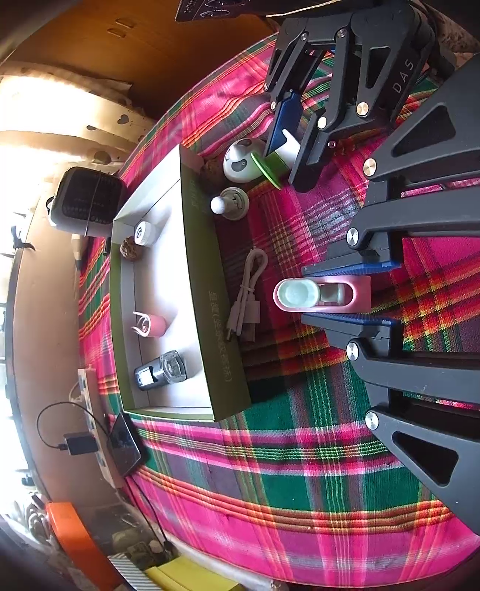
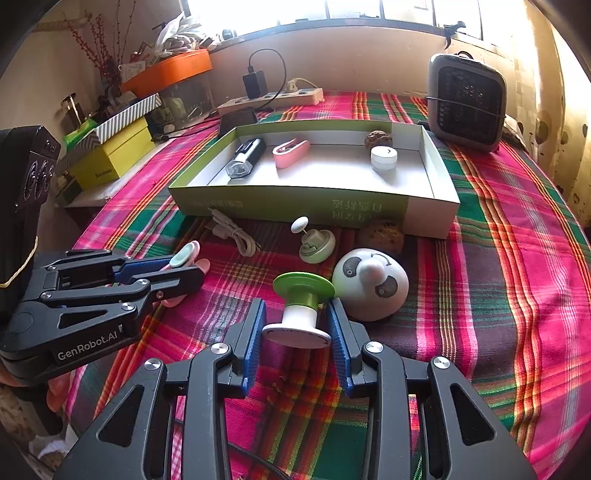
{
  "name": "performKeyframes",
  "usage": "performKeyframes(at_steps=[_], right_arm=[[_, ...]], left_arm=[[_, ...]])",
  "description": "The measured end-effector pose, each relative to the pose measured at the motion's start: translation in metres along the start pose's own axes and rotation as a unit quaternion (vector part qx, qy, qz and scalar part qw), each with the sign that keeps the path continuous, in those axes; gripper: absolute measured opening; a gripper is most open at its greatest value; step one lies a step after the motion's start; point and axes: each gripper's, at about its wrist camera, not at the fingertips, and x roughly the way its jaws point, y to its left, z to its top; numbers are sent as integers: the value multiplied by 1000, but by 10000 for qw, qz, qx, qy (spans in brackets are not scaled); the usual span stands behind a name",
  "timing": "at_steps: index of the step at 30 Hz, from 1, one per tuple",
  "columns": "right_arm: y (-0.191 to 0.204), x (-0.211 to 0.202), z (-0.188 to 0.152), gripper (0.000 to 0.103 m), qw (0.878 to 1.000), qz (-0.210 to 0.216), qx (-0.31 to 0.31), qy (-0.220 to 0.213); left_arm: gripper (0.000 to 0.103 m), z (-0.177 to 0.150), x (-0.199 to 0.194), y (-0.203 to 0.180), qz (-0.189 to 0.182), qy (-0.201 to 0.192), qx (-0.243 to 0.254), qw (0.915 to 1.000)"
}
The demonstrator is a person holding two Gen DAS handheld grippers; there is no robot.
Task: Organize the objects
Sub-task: 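Lift and carry the pink clip and green spool over the box with both grippers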
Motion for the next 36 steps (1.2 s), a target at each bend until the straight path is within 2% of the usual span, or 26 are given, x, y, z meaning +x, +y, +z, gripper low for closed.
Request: performKeyframes(at_steps=[17,36], right_arm=[[0,-5,2,35,9999,92,-44,-100],[-9,-20,43,35,9991,235,-26,-339]], left_arm=[[16,2,-6,-4,-141,-54,-17,9999],[16,45,-21,1,-337,-329,-88,9989]])
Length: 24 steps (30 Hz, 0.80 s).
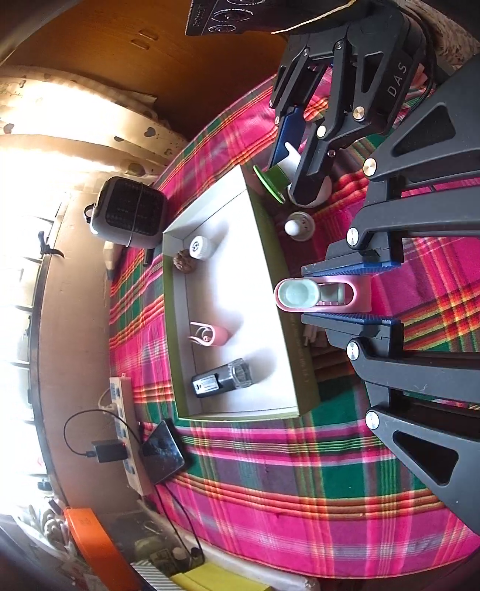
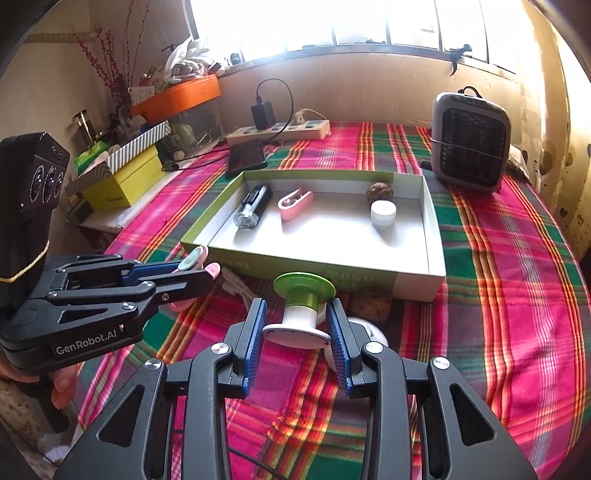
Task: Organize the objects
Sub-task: 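Lift and carry the pink clip and green spool over the box with both grippers, then lower the spool and open the right gripper while the left gripper lowers and releases the pink clip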
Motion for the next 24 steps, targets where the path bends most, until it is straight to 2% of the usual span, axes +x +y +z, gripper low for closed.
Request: performKeyframes(at_steps=[11,24], right_arm=[[-11,16,41,35,10000,-28,-89,1],[-23,52,75,35,9996,-47,-216,160]], left_arm=[[16,29,15,6,-38,-38,-106,9999],[16,54,50,20,65,154,-238,9996]])
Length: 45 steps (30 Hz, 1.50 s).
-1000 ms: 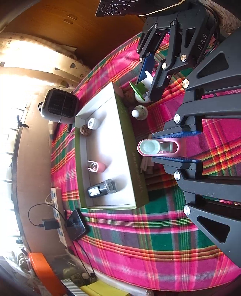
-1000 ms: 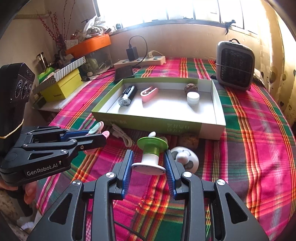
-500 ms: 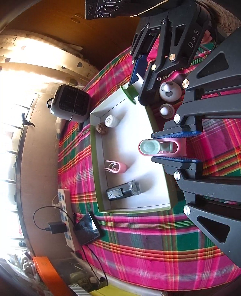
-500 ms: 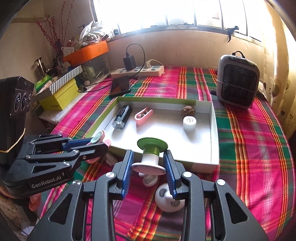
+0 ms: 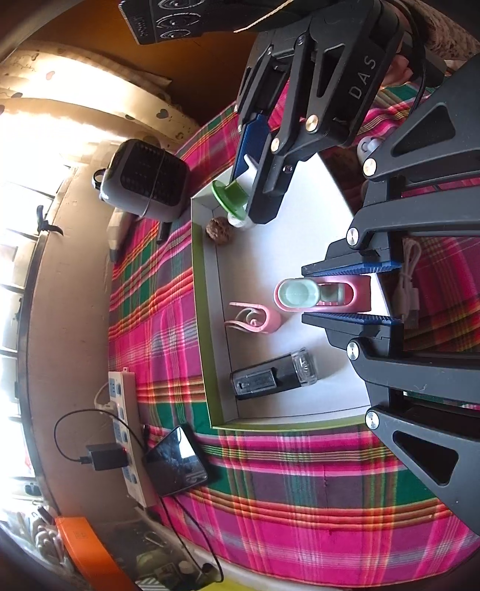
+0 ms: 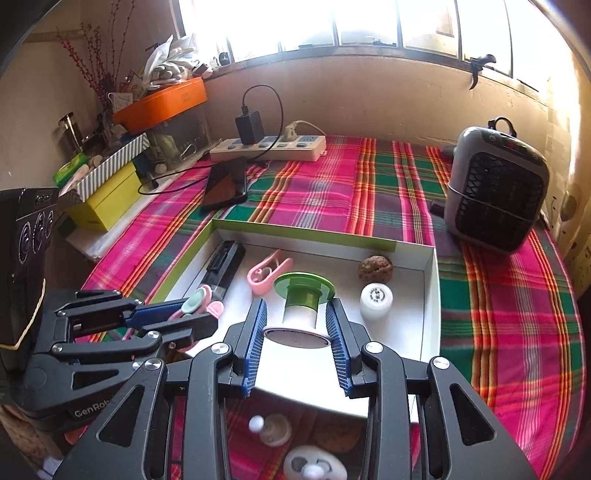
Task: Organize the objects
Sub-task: 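Lower the spool and open the right gripper while the left gripper lowers and releases the pink clip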
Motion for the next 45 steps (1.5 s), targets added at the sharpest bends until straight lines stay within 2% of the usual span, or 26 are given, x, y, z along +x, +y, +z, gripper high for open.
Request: performKeyframes(at_steps=[22,45], right_arm=[[-13,68,33,35,9981,-76,-135,601],[-18,88,35,35,9967,-136,-35,795]], left_arm=[[16,16,38,10,186,295,52,9994],[16,19,48,13,286,332,45,9990]])
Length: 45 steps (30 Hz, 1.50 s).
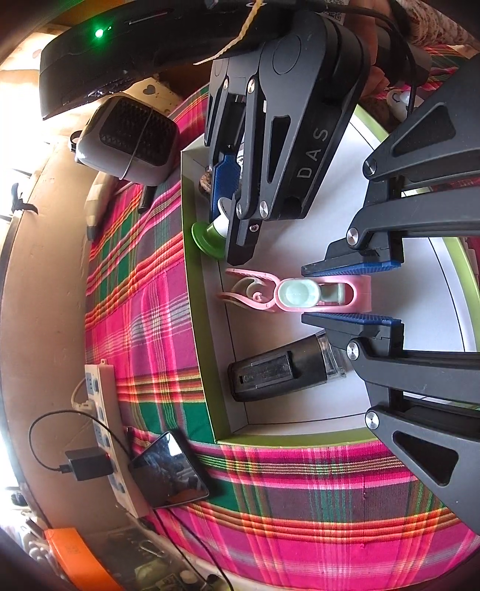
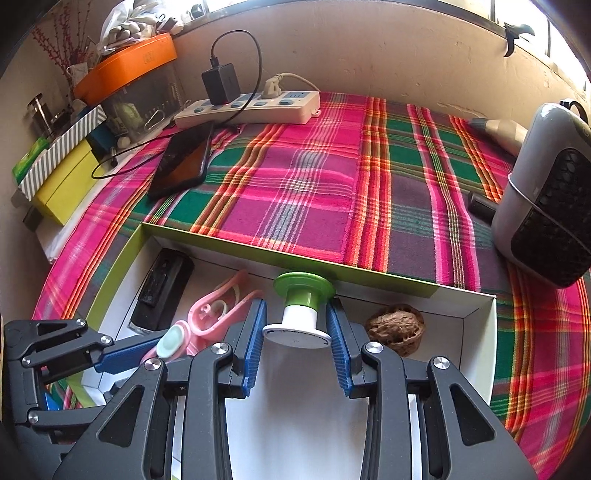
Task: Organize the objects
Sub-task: 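Lower the spool and open the right gripper while the left gripper lowers and releases the pink clip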
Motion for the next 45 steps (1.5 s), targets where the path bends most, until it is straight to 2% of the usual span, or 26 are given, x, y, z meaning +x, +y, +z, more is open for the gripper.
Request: performKeyframes(at_steps=[24,28,45], right_arm=[[-3,1,1,35,9999,-79,139,20],[-4,1,2,52,9998,-30,201,30],[-1,-11,-1,52,9995,-67,279,-129]], left_arm=[[16,-1,0,-1,85,-29,27,10000],[18,-1,0,1,123,-20,30,9999],[29,-5,-7,-1,212,-20,7,9998]])
